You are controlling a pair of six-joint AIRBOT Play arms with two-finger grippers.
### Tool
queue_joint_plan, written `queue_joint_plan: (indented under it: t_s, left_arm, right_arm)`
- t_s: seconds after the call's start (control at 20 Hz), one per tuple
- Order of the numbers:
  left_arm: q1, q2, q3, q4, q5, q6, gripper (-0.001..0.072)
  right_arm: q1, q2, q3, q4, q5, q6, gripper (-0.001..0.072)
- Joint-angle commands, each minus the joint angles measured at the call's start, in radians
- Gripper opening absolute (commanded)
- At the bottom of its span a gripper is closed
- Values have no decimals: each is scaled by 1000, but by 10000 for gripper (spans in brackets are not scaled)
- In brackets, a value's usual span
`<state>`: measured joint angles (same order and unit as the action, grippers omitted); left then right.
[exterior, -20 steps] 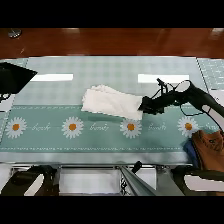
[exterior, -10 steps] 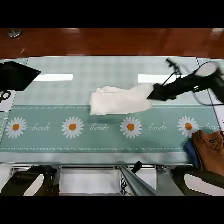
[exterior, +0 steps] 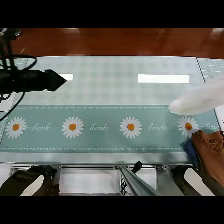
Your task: Fold the shirts.
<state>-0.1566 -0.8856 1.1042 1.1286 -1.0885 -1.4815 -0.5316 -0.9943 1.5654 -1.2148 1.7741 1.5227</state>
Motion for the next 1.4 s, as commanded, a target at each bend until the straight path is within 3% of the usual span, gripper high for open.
queue_joint_plan:
  t_s: [0.0, 0.25, 0.5, 0.75, 0.95, 1.35]
  left_arm:
    - [-19, -50, -21, -2, 16, 34, 347]
    - [-18, -87, -23, 29, 47, 95, 347]
    - [27, -161, -23, 118, 177, 100, 347]
    - [154, -264, -23, 118, 269, 98, 347]
    - [274, -332, -22, 118, 337, 101, 347]
    - [504, -355, -22, 117, 348, 108, 347]
  right_arm:
    - [-209, 60, 39, -145, 83, 39, 19]
    - [-360, 56, 31, -254, 84, 50, 20]
    - [-488, 61, -80, -297, 85, 50, 19]
    - [-595, 126, -272, -554, 84, 25, 20]
    - [-657, 203, -420, -858, 82, 10, 20]
    - [-809, 203, -632, -1013, 83, -34, 21]
